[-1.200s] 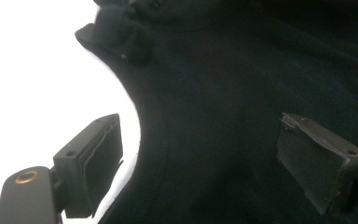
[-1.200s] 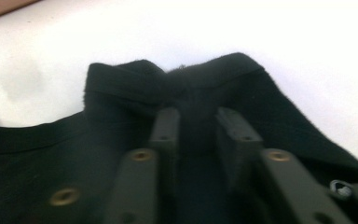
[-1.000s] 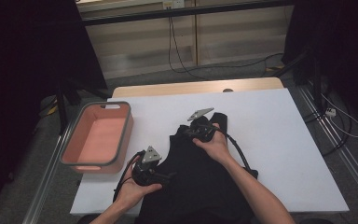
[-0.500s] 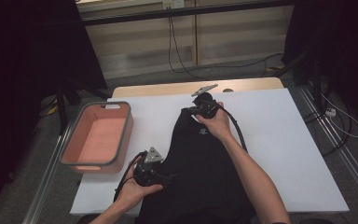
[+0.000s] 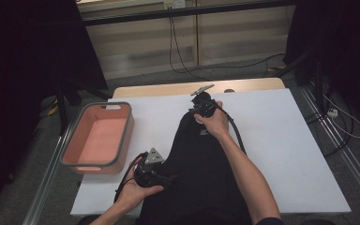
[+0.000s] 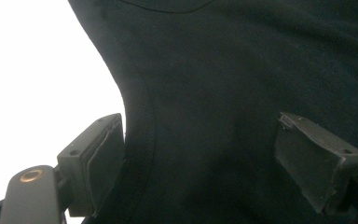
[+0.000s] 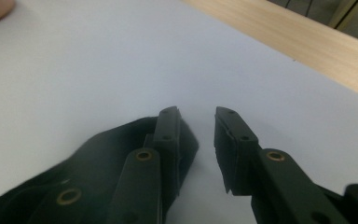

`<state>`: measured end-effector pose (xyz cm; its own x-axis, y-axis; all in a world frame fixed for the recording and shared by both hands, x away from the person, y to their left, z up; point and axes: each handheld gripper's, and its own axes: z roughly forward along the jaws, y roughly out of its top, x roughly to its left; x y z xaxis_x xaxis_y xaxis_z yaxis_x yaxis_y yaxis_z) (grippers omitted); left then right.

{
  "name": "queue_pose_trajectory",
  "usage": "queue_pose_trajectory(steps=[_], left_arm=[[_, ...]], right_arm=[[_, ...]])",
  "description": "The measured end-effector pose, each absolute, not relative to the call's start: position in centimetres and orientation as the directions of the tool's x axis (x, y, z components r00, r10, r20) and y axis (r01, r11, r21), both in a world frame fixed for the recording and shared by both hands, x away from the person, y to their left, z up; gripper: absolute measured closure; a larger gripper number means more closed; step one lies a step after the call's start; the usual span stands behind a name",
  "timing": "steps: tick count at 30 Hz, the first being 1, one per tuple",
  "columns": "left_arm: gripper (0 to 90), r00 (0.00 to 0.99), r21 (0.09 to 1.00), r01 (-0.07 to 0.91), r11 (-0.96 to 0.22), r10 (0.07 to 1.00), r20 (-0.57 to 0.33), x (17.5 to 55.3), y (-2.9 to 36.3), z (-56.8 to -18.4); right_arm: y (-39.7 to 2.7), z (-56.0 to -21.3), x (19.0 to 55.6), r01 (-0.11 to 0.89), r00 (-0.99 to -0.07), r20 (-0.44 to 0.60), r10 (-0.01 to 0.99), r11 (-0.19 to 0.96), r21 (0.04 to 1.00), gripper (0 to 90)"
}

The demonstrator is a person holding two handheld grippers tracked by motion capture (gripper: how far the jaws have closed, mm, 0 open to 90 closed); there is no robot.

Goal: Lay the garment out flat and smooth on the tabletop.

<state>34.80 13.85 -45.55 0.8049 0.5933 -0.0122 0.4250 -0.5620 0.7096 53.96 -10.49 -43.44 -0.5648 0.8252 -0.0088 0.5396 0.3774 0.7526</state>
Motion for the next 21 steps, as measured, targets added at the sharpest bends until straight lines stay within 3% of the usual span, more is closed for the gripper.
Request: queue_pose_trajectory(steps=[8, 17, 21], left_arm=[[17.1, 0.802, 0.712, 0.425, -0.558, 0.598, -0.010, 34.8, 13.9, -45.5], [17.0, 0.804, 0.705, 0.427, -0.566, 0.594, -0.010, 34.9, 13.8, -45.5], [17.2, 0.801, 0.711, 0.425, -0.561, 0.598, -0.007, 34.9, 13.9, -45.5]], right_arm=[[-9.9, -42.9, 50.7, 0.508, -0.656, 0.048, 0.753, 0.394, 0.766, 75.4], [-9.1, -44.9, 48.5, 0.517, -0.699, 0.070, 0.712, 0.435, 0.738, 65.2], [-8.6, -45.9, 48.5, 0.520, -0.698, 0.063, 0.714, 0.444, 0.730, 66.2]])
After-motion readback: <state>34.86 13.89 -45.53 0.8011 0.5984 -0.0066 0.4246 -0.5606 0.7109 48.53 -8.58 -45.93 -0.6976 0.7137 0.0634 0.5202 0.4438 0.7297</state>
